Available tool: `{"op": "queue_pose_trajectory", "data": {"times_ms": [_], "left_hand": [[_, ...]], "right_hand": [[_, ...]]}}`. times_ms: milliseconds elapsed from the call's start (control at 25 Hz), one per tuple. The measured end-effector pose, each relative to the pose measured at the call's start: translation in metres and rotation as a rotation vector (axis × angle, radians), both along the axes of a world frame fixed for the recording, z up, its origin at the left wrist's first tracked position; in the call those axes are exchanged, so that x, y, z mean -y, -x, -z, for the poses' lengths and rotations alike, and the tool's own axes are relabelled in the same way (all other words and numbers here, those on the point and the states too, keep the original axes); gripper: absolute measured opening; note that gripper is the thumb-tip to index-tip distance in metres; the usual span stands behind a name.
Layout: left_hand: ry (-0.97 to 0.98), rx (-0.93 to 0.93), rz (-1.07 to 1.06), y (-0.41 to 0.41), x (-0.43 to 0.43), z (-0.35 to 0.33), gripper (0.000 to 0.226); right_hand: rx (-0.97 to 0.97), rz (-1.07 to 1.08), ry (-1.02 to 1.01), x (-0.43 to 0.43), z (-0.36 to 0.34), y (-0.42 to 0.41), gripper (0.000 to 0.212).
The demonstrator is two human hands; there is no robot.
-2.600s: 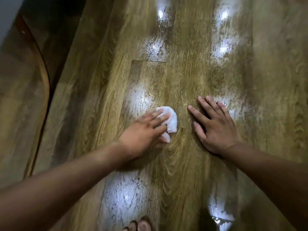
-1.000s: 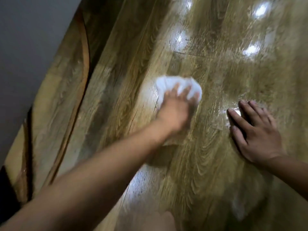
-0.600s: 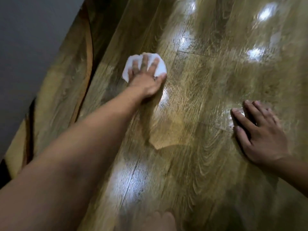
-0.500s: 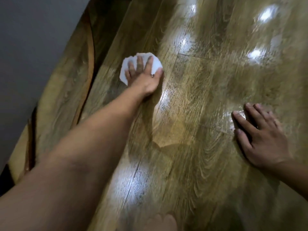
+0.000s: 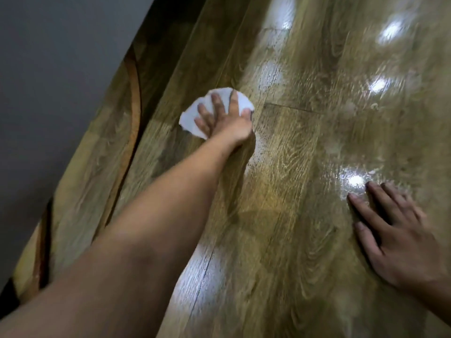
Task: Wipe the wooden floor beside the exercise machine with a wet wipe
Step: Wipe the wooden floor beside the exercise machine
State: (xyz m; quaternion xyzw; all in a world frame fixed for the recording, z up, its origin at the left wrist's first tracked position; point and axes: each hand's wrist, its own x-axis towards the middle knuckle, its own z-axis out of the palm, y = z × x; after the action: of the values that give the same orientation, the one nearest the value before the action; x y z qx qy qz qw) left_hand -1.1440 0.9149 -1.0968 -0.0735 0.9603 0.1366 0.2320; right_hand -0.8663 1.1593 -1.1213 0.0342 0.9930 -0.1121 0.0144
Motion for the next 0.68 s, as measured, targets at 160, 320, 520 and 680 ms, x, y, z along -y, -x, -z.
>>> {"op": "queue_pose_trajectory", "data": {"times_ms": [160,320,520,680], "left_hand": [[-0.013,-0.083,0.08,-0.031,0.018,-0.001,0.056],[0.044,-0.118,0.149,-0.161,0.06,0.001,0.057],[0.087,-0.154,0.042,-0.085,0.006,0.005,0.058],[0.029,-0.054,0.069,-0.003,-0.032,0.0,0.055]], "right_hand": [[-0.02,0.013,-0.008,0.0,-0.001,0.001,0.056],[-0.037,-0.002,-0.018,0.003,0.002,0.0,0.056],[-0.046,-0.026,-0.024,0.0,-0.001,0.0,0.055],[-0.078,-0.027,-0.022,0.002,0.004,0.0,0.053]]}}
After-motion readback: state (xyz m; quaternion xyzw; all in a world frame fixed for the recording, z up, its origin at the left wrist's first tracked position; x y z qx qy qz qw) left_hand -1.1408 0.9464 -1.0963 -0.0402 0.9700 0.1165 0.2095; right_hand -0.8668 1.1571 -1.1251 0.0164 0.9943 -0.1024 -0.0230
